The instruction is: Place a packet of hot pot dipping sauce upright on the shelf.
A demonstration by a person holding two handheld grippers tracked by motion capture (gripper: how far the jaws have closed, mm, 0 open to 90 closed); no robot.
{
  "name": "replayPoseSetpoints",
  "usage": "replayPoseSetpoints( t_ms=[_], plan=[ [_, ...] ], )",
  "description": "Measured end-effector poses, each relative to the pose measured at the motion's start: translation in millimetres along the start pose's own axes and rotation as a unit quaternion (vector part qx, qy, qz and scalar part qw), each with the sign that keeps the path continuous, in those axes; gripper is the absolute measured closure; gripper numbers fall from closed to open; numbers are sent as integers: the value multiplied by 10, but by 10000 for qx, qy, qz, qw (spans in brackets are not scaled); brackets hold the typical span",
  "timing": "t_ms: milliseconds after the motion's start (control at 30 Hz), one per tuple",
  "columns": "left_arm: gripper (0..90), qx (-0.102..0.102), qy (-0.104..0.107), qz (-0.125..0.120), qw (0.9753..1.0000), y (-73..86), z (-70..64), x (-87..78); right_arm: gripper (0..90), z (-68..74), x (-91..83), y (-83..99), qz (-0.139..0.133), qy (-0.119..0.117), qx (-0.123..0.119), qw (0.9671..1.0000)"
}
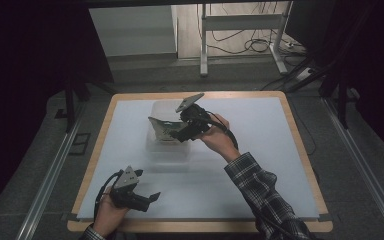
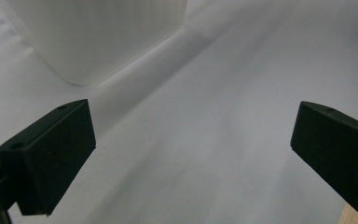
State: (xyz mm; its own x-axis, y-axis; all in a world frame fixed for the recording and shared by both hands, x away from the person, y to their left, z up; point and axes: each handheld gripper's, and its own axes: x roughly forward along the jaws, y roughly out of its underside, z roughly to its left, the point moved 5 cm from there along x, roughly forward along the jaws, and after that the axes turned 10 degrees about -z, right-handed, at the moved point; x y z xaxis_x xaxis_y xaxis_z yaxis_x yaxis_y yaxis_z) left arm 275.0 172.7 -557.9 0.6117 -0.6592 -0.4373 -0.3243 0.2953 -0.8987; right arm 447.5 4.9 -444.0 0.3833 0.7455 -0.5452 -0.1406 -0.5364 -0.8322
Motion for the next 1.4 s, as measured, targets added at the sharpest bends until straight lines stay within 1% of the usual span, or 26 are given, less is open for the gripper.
replayPoseSetpoints(
  t_ms=[133, 433, 567, 633, 733, 767, 800, 833, 867, 900, 967, 1067, 1167, 1300, 1400],
  plan=[
    [0, 7, -7, 1, 10000, 0, 0, -2, 186, 25, -44, -1, -22, -32, -5, 10000],
    [0, 4, 1, 3, 10000, 1, -1, 0, 199, 47, -102, -2, -146, -89, 106, 9998],
    [0, 8, 6, 9, 10000, 2, -2, 2, 199, 54, -117, 18, -118, -89, 76, 9999],
    [0, 8, 6, 9, 10000, 2, -2, 3, 196, 56, -132, 26, -115, -81, 106, 9998],
    [0, 17, 5, 11, 10000, 2, -2, 3, 189, 56, -150, 31, -129, -44, 111, 9998],
    [0, 17, 5, 11, 10000, 2, -2, 3, 175, 53, -172, 37, -126, 23, 57, 9999],
    [0, 17, 6, 12, 10000, 2, -2, 3, 175, 53, -172, 37, -126, 23, 57, 9999],
    [0, 14, 4, 13, 10000, 3, -2, 3, 163, 54, -193, 44, -123, 101, -5, 9999],
    [0, 14, 4, 13, 10000, 3, -2, 3, 163, 54, -193, 44, -123, 101, -5, 9999],
    [0, 12, 4, 11, 10000, 2, -2, 3, 158, 54, -215, 53, -115, 161, -45, 9998],
    [0, 16, 2, 15, 10000, 3, -2, 4, 149, 53, -236, 62, -130, 197, -78, 9997],
    [0, 17, 3, 18, 10000, 3, -2, 5, 137, 50, -262, 82, -148, 285, -71, 9995],
    [0, 11, 2, 16, 10000, 3, -1, 4, 132, 49, -294, 105, -127, 342, -11, 9993],
    [0, 16, 1, 20, 10000, 4, -1, 5, 133, 38, -352, 121, -194, 334, 69, 9992],
    [0, 17, 0, 22, 10000, 4, -2, 6, 133, 28, -397, 141, -207, 366, 52, 9991]
  ],
)
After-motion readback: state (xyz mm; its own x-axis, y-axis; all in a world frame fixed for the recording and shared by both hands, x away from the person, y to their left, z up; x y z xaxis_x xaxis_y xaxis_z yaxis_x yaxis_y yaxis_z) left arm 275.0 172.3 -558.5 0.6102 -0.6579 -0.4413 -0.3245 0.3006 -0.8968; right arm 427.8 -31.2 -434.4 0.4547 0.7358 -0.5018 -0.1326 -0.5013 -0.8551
